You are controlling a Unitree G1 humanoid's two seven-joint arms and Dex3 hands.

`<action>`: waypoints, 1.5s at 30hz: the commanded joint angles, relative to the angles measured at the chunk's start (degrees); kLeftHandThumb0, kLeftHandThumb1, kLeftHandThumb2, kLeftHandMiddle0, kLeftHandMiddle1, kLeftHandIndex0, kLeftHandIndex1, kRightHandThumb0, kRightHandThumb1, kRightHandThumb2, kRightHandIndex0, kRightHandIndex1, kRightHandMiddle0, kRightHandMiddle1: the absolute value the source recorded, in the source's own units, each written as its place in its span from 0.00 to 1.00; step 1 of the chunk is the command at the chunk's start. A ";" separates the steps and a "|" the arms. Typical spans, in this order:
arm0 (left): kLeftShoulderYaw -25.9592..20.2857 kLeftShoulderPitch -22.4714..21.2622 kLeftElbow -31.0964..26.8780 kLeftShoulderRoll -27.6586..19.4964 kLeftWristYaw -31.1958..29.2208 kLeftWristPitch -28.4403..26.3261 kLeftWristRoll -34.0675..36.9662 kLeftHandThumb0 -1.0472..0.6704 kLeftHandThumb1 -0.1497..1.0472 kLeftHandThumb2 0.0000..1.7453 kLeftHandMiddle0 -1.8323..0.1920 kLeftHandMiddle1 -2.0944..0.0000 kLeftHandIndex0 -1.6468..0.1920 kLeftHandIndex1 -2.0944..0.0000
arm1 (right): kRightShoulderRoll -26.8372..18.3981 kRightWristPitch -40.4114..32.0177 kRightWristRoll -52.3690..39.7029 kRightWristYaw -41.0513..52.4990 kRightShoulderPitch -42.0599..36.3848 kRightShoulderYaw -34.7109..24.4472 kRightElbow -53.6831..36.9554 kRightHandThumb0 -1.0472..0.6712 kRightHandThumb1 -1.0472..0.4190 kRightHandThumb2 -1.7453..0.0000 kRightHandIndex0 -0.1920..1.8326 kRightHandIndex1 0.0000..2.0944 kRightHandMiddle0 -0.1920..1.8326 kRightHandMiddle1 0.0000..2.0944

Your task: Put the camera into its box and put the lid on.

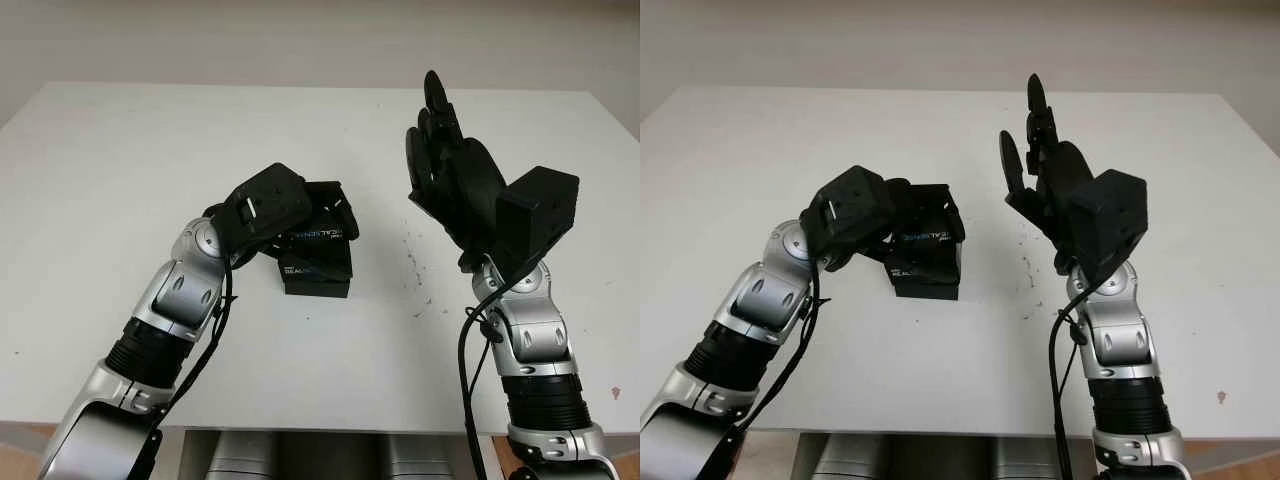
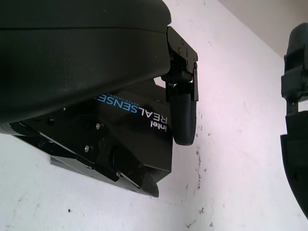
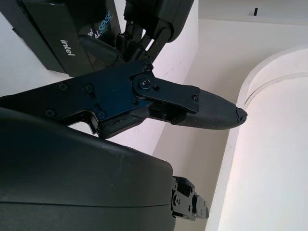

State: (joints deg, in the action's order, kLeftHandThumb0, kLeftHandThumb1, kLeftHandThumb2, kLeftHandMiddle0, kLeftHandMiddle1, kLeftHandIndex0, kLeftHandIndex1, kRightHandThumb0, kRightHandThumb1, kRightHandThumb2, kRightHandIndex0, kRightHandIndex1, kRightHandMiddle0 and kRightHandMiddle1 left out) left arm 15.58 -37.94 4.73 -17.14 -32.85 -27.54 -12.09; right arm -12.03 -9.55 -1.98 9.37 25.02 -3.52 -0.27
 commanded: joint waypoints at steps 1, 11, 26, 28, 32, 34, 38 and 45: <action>1.43 0.75 -0.84 0.41 -1.03 -0.69 0.48 0.56 0.90 0.03 0.74 0.23 0.75 0.20 | -0.32 0.36 -0.04 0.08 0.42 -0.07 -1.04 0.15 0.00 0.61 0.00 0.00 0.00 0.00; 3.57 1.28 -0.03 -0.22 -0.47 2.99 -0.29 0.56 0.89 0.03 0.74 0.23 0.74 0.21 | -0.18 0.06 -0.14 -0.18 0.07 -0.18 -1.69 0.15 0.00 0.61 0.00 0.00 0.00 0.00; 5.96 1.49 0.51 0.34 2.30 4.85 -3.55 0.54 0.89 0.03 0.75 0.22 0.74 0.21 | -0.13 0.52 -0.05 -0.14 0.13 -0.14 -1.42 0.15 0.00 0.61 0.00 0.00 0.00 0.00; 7.27 1.47 -0.72 -0.15 3.04 3.98 -6.06 0.52 0.90 0.03 0.79 0.26 0.83 0.27 | -0.14 0.83 -0.16 -0.03 0.13 -0.16 -1.36 0.15 0.00 0.61 0.00 0.00 0.00 0.00; 10.15 1.96 -2.81 -2.64 2.53 6.10 -10.96 0.35 0.98 0.03 0.90 0.81 0.94 0.77 | -0.12 0.38 -0.64 0.14 0.05 -0.29 -1.64 0.15 0.00 0.61 0.00 0.00 0.00 0.00; 11.47 2.46 -3.64 -3.80 2.64 7.77 -13.43 0.27 1.00 0.06 0.93 0.94 0.96 0.91 | -0.29 0.15 -0.54 0.20 0.03 -0.19 -1.66 0.15 0.00 0.61 0.00 0.00 0.00 0.00; 13.26 3.80 -5.36 -4.40 3.84 8.65 -18.58 0.20 1.00 0.12 1.00 1.00 0.99 0.96 | -0.38 -0.64 -0.30 0.08 -0.03 -0.10 -1.95 0.14 0.00 0.62 0.00 0.00 0.00 0.00; 12.99 5.03 -4.99 -3.98 3.43 10.01 -20.99 0.16 1.00 0.16 1.00 1.00 1.00 0.99 | -0.31 0.21 -0.31 0.21 -0.01 -0.19 -1.71 0.15 0.00 0.61 0.00 0.00 0.00 0.00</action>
State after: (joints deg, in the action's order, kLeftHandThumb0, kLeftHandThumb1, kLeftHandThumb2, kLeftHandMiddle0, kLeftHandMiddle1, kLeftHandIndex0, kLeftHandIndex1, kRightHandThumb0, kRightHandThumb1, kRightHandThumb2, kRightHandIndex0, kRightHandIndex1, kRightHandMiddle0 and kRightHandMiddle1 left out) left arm 28.80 -33.39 0.10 -21.22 -29.33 -17.81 -32.79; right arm -12.06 -10.06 -2.23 9.56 24.93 -3.54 -1.00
